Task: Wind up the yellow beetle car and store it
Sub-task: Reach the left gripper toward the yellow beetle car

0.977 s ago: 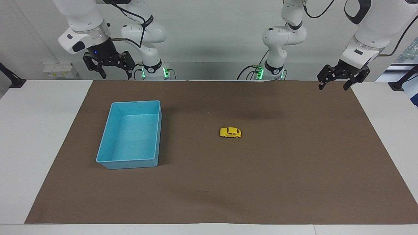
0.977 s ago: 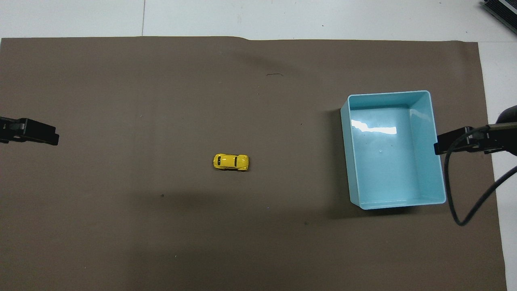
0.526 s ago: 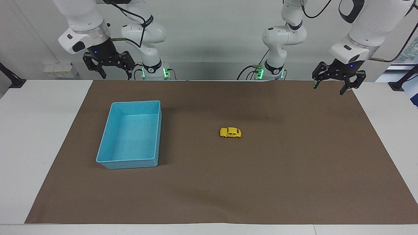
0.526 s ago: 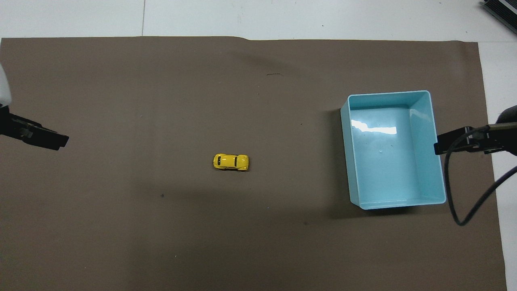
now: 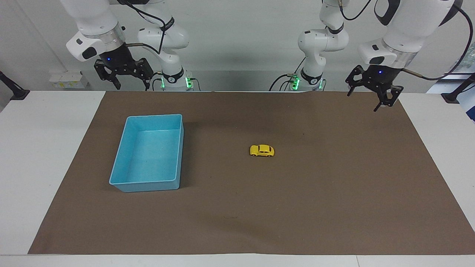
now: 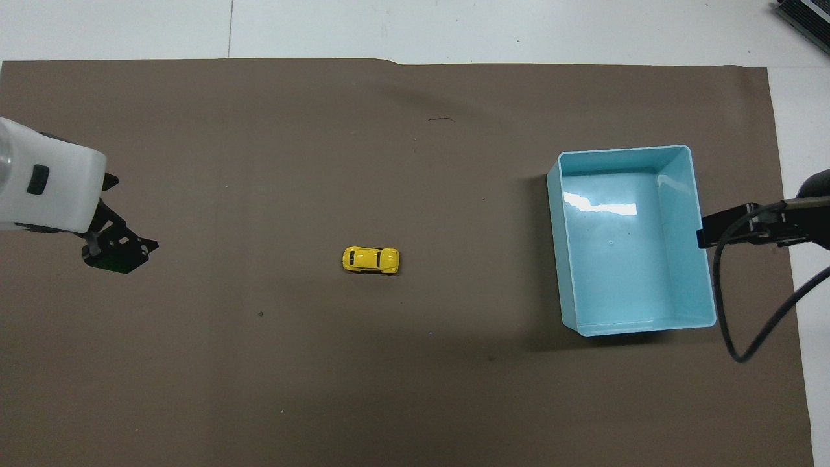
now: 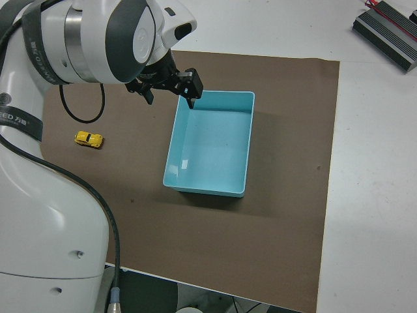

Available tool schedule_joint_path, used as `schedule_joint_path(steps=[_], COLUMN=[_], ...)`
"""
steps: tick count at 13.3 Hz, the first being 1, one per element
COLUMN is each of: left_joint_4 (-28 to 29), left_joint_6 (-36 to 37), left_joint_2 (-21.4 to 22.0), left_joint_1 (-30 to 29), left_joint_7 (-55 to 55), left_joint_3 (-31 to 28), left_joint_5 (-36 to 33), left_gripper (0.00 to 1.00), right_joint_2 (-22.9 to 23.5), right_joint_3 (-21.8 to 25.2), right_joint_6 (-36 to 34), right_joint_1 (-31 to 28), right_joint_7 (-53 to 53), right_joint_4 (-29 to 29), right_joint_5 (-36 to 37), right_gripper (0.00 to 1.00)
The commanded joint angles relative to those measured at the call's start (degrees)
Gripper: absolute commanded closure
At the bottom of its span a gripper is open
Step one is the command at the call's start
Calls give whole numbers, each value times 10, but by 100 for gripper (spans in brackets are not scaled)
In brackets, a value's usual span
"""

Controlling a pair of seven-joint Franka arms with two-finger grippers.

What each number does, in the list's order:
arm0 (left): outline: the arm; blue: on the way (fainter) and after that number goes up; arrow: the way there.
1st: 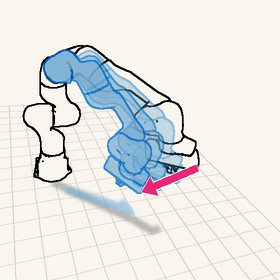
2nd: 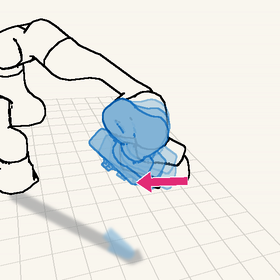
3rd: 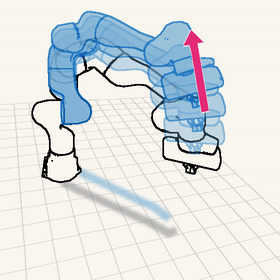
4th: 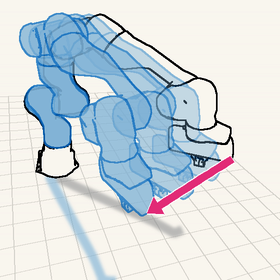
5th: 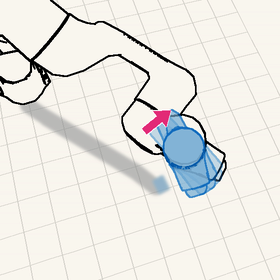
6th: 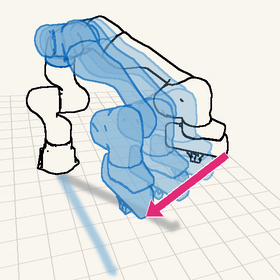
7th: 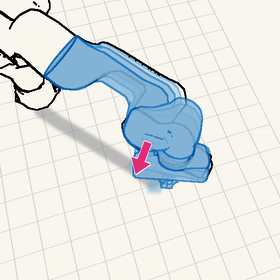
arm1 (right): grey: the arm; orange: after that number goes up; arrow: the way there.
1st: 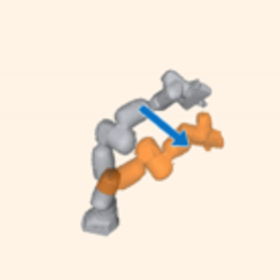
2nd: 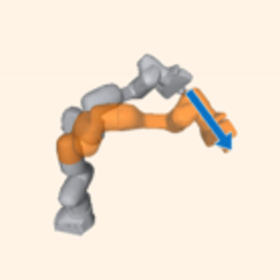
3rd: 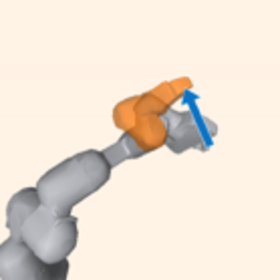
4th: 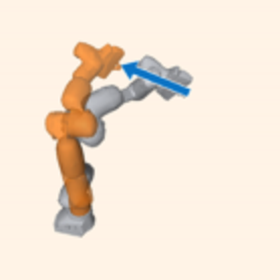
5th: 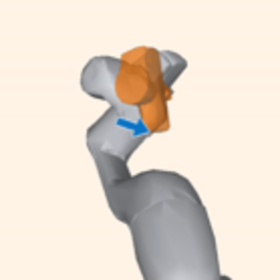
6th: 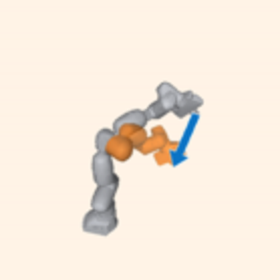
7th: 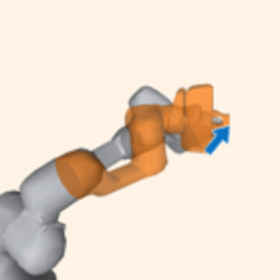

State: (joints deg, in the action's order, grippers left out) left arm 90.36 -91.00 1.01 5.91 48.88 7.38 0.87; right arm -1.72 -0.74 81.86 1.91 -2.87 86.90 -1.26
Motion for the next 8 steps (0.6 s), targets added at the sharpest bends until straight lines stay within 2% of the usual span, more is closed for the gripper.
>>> schedule_joint_path(steps=[1, 5, 8], left_joint_4=[32, 80, 76], left_joint_6=[-32, -135, -161], left_joint_2=[-2, -16, -70], left_joint_1=[43, 90, 128], left_joint_7=[44, 65, 65], left_joint_3=[-10, -11, -11], left_joint_5=[4, 1, -29], left_gripper=[0, 0, 0], right_joint_2=[-10, -10, -10], right_joint_3=[0, 0, 0], right_joint_6=[8, 8, 8], right_joint_1=[-4, -4, -4], right_joint_7=[4, 4, 4], right_joint_4=[13, 13, 13], right_joint_5=[-4, -4, -4], right_gripper=[0, 0, 0])
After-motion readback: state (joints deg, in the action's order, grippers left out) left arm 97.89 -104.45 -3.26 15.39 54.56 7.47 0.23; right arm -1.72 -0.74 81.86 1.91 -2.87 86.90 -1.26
